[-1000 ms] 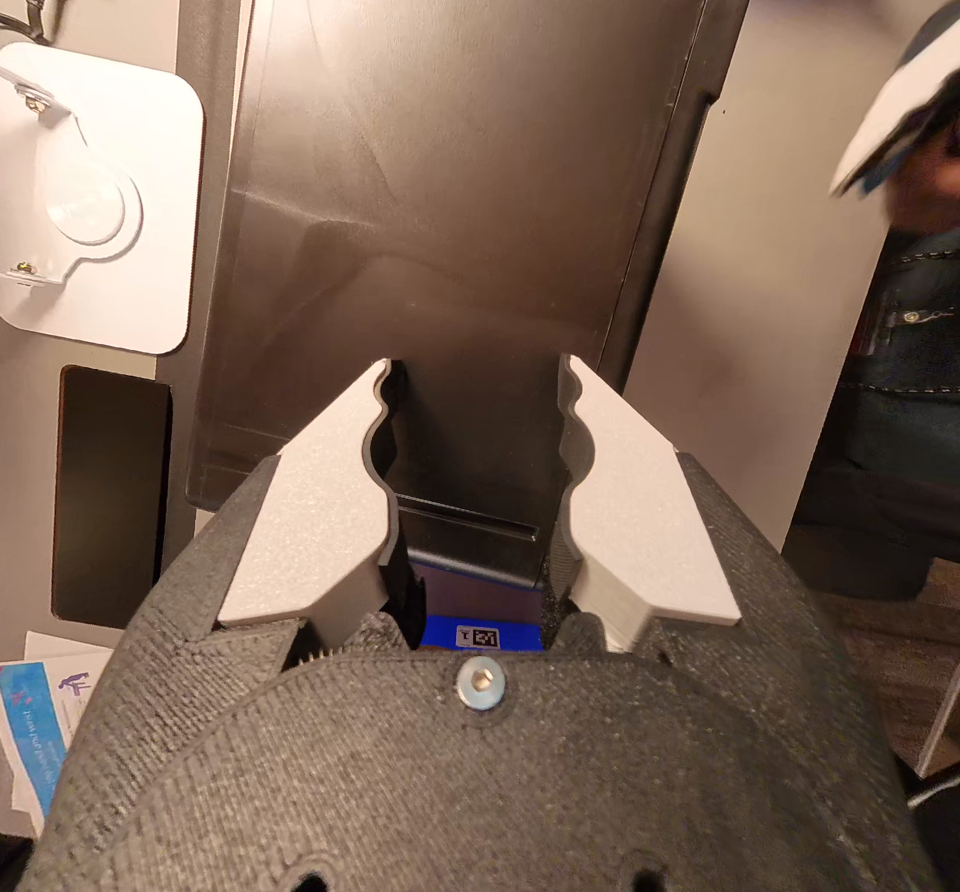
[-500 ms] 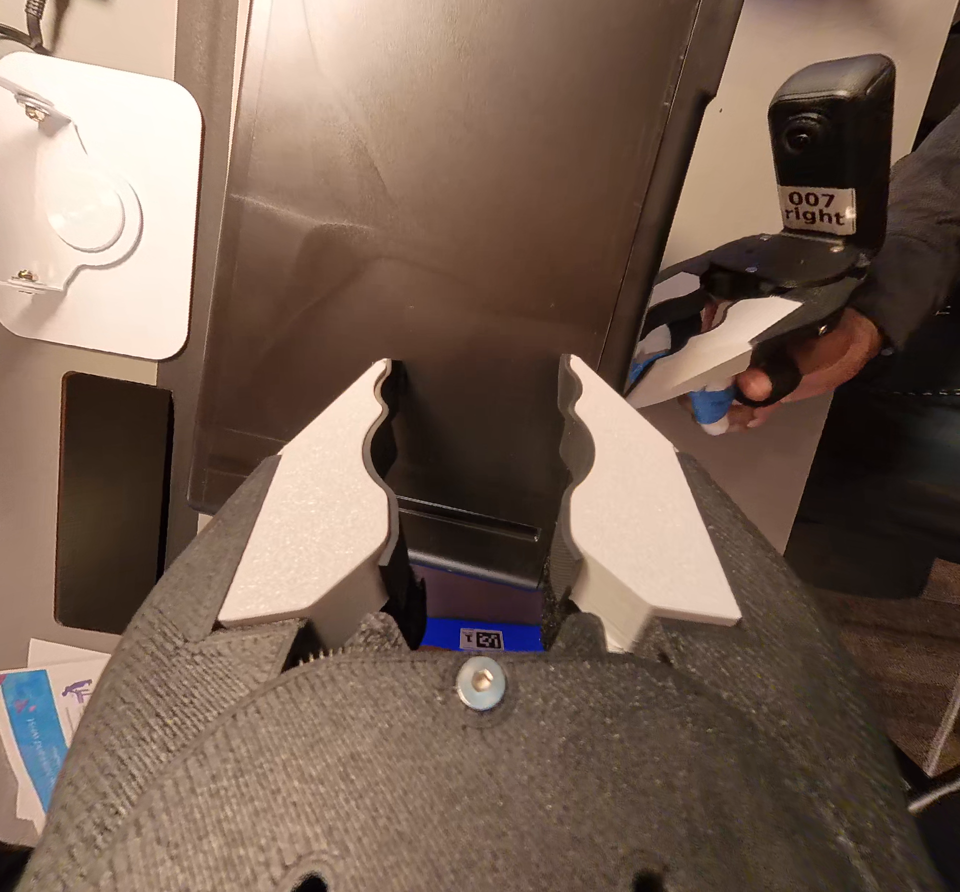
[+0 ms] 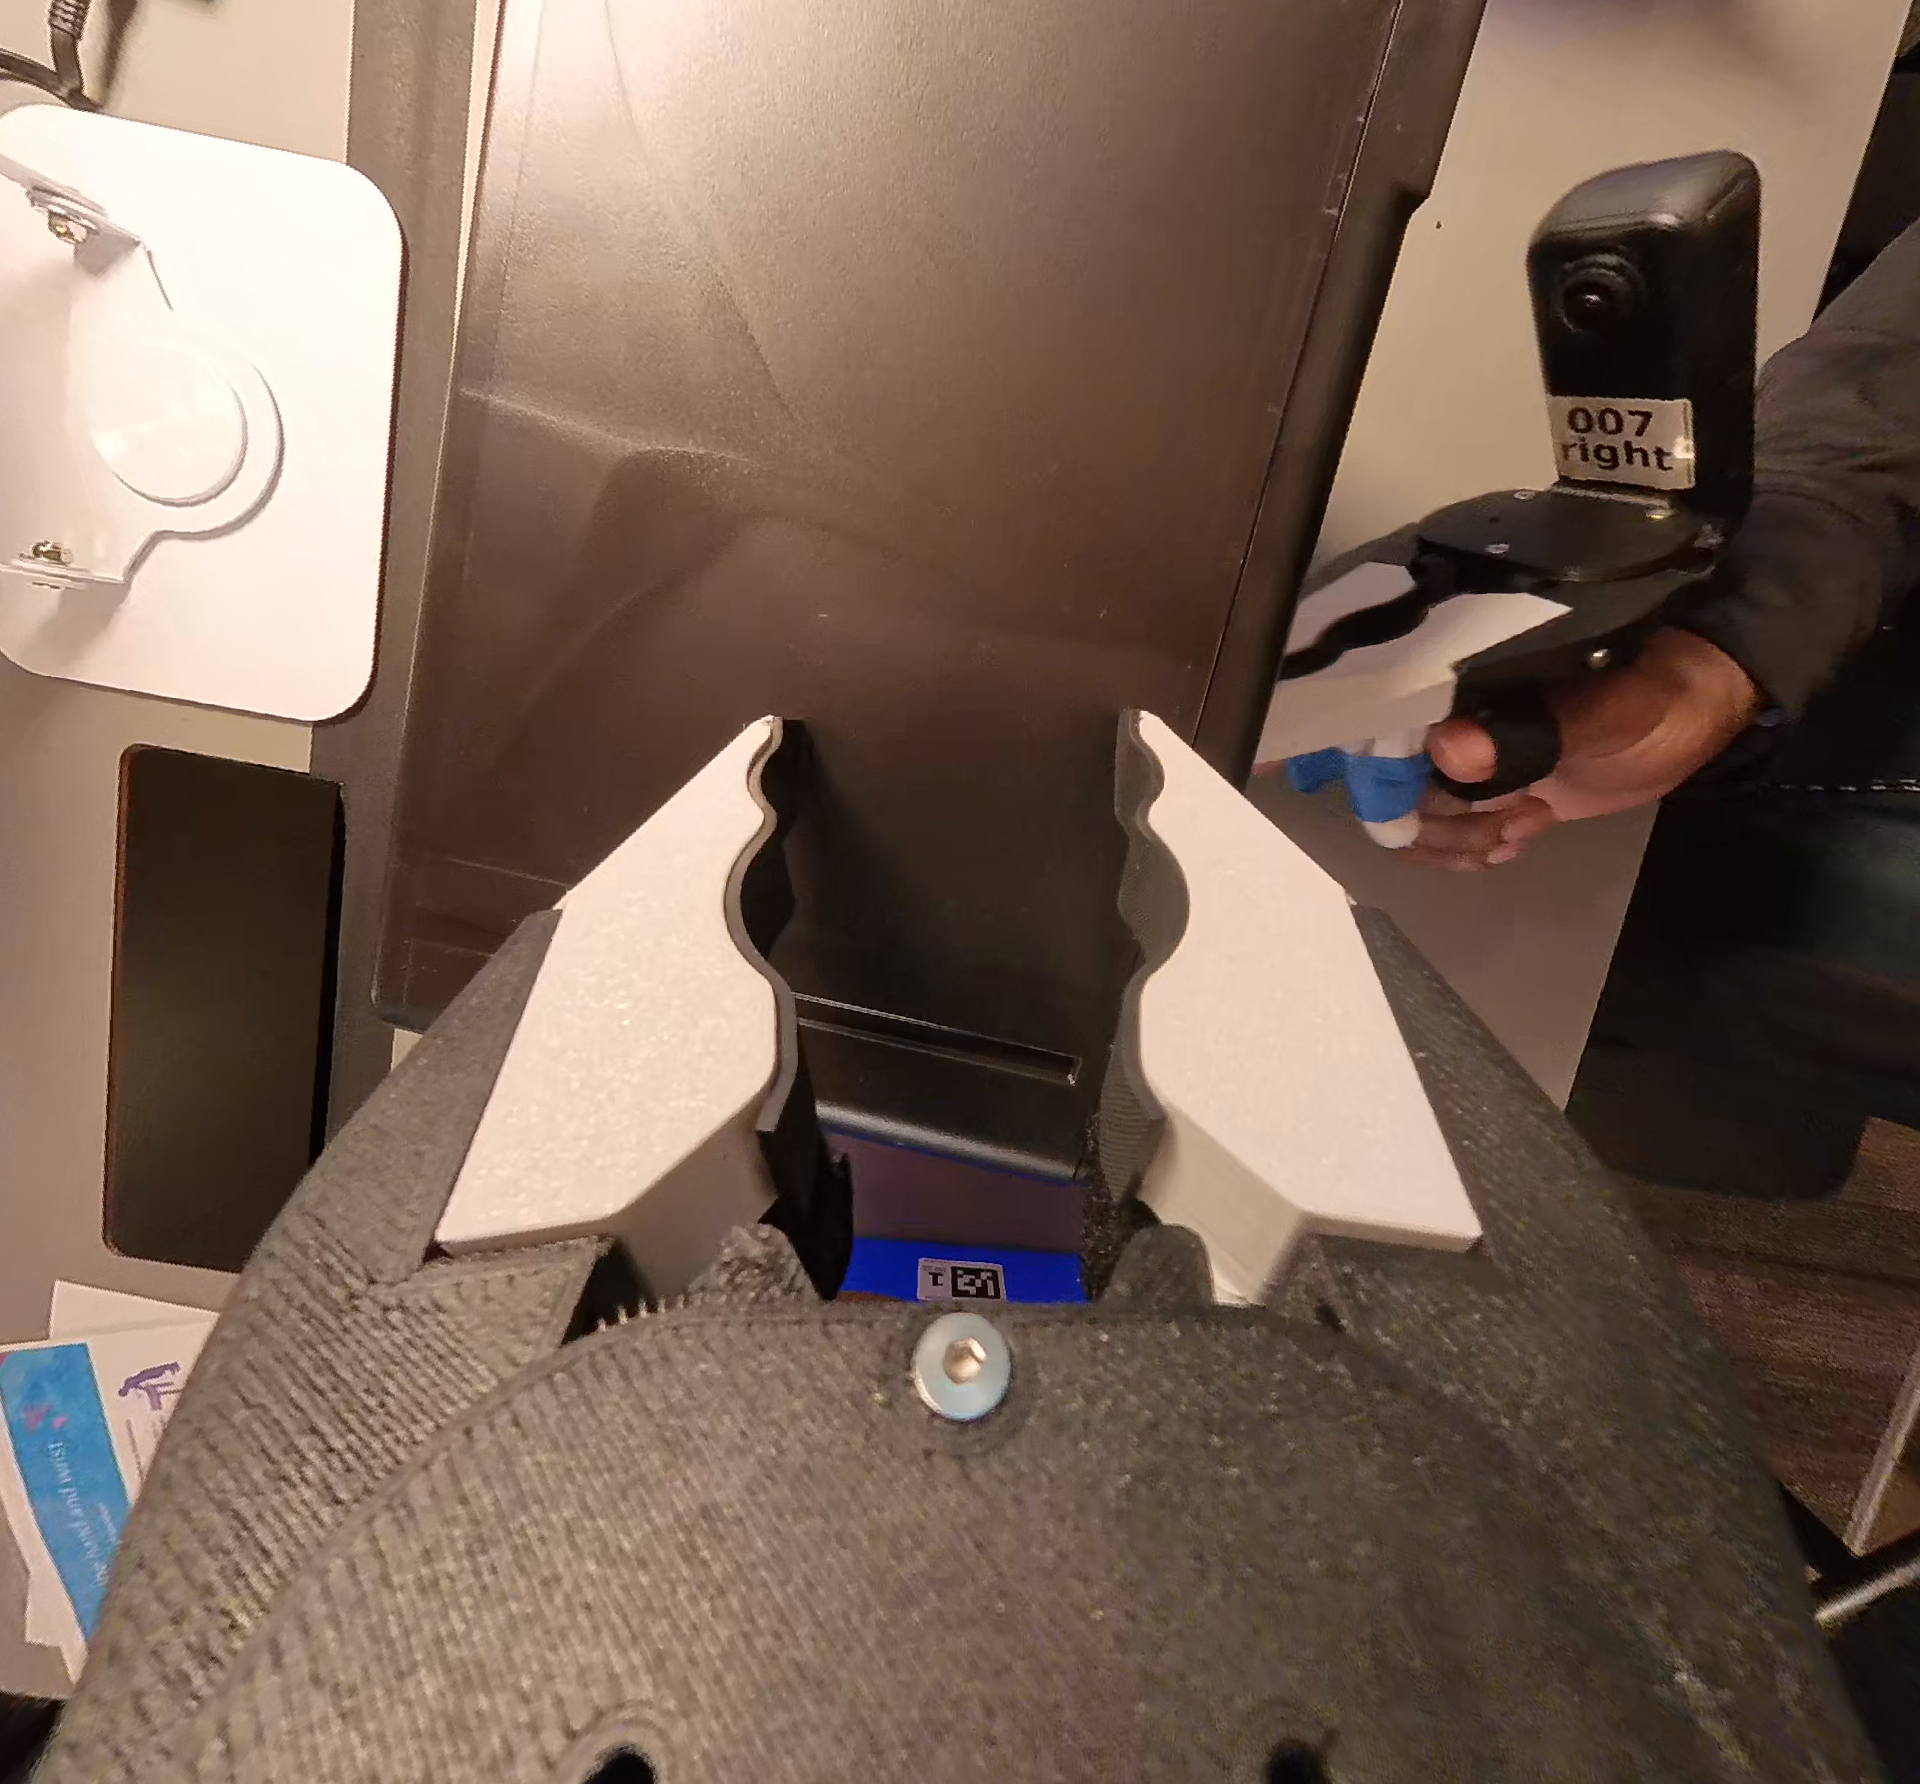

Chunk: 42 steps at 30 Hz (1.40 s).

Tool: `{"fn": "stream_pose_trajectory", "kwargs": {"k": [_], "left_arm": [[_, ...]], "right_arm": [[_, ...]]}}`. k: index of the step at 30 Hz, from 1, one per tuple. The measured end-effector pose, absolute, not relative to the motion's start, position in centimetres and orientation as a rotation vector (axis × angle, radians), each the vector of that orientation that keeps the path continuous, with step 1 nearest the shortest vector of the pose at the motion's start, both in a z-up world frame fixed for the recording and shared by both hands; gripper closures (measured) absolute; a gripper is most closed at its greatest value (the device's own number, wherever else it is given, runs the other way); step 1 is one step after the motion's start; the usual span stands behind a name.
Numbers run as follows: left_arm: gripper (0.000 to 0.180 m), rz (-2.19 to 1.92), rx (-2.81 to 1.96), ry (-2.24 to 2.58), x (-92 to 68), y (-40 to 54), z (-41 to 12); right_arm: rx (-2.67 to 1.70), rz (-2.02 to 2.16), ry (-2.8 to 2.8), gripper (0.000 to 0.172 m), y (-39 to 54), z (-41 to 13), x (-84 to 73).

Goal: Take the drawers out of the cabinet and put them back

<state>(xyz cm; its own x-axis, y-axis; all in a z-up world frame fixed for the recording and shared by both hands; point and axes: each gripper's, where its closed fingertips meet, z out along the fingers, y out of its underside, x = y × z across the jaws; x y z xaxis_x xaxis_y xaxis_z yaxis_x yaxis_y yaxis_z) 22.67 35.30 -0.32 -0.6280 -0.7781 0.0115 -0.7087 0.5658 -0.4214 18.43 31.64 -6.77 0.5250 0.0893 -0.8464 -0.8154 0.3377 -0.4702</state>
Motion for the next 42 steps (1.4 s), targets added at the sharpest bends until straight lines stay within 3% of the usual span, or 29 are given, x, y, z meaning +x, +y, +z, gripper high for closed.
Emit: {"fn": "stream_pose_trajectory", "kwargs": {"k": [1,21,33,42], "left_arm": [[0.11,-0.587,-1.257,2.621,22.7,35.3,-0.3],[0.11,-0.578,-1.277,2.611,22.7,35.3,-0.3],[0.112,-0.569,-1.273,2.619,22.8,35.2,-0.3],[0.111,-0.556,-1.29,2.617,22.8,35.1,-0.3]], "right_arm": [[-1.06,0.704,0.822,0.163,31.3,-6.8,17.8],[-1.047,0.962,0.523,0.169,15.3,-2.7,7.3],[-1.143,0.687,0.468,0.169,-0.5,2.4,23.7],[-1.223,0.495,0.758,0.169,-4.8,-3.4,38.4]]}}
